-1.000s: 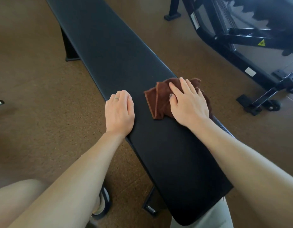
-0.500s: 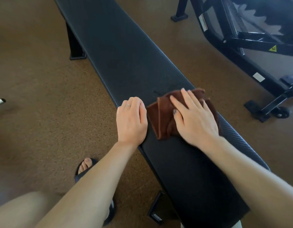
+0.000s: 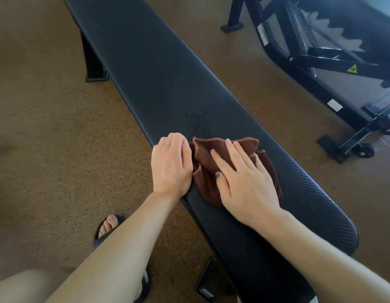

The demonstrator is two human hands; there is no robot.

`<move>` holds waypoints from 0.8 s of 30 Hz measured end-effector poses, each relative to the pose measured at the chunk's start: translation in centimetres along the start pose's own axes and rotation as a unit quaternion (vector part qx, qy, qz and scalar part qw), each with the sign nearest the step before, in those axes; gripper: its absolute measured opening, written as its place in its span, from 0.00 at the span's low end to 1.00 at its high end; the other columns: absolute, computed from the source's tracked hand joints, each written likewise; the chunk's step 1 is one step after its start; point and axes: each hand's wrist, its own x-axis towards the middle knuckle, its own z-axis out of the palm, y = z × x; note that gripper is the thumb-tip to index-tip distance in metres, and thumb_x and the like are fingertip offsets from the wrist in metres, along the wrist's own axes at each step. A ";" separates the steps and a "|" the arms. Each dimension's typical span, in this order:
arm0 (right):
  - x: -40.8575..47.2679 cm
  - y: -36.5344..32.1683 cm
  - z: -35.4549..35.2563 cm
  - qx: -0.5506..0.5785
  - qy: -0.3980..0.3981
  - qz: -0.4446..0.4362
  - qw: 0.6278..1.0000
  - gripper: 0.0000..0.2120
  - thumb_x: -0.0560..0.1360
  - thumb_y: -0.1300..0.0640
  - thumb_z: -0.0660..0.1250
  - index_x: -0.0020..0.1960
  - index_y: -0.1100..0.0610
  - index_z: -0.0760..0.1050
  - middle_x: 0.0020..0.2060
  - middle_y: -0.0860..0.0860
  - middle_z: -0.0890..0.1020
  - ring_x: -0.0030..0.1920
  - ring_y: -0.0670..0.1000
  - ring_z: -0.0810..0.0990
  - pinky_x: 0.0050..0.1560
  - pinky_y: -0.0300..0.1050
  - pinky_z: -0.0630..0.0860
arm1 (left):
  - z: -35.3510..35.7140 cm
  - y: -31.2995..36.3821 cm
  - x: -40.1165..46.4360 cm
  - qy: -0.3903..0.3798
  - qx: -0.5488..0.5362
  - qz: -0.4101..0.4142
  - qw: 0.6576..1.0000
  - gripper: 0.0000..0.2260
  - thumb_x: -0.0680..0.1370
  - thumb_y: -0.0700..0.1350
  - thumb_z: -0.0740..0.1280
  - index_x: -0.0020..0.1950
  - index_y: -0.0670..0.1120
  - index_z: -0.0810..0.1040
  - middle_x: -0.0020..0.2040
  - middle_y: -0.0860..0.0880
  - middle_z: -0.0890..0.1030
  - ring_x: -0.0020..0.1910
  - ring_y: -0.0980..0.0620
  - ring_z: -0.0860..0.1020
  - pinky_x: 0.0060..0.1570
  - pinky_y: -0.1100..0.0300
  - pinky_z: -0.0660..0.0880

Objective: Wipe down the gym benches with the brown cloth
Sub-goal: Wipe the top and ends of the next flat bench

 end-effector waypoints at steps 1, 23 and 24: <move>1.4 0.3 0.0 0.006 0.005 -0.010 1.000 0.27 0.84 0.43 0.45 0.82 0.44 0.62 0.84 0.50 0.57 0.84 0.52 0.53 0.81 0.57 0.53 | 0.0 0.0 0.0 -0.002 -0.002 -0.002 1.000 0.11 0.84 0.43 0.55 0.42 0.47 0.69 0.39 0.52 0.73 0.38 0.50 0.69 0.43 0.52 0.66; 6.1 -3.5 0.7 0.014 0.049 0.122 0.991 0.26 0.86 0.44 0.46 0.83 0.45 0.61 0.84 0.50 0.55 0.84 0.53 0.50 0.82 0.55 0.46 | -2.9 -3.0 8.0 -0.067 -0.013 0.098 0.993 0.11 0.85 0.44 0.55 0.43 0.48 0.69 0.40 0.52 0.74 0.38 0.53 0.73 0.41 0.55 0.68; 8.5 -4.3 0.6 0.016 0.058 0.145 0.988 0.26 0.86 0.44 0.46 0.83 0.45 0.60 0.84 0.50 0.54 0.84 0.53 0.50 0.82 0.57 0.47 | -3.1 -3.9 10.4 -0.059 0.001 0.102 0.993 0.11 0.85 0.44 0.55 0.43 0.48 0.68 0.40 0.52 0.74 0.38 0.51 0.73 0.43 0.54 0.68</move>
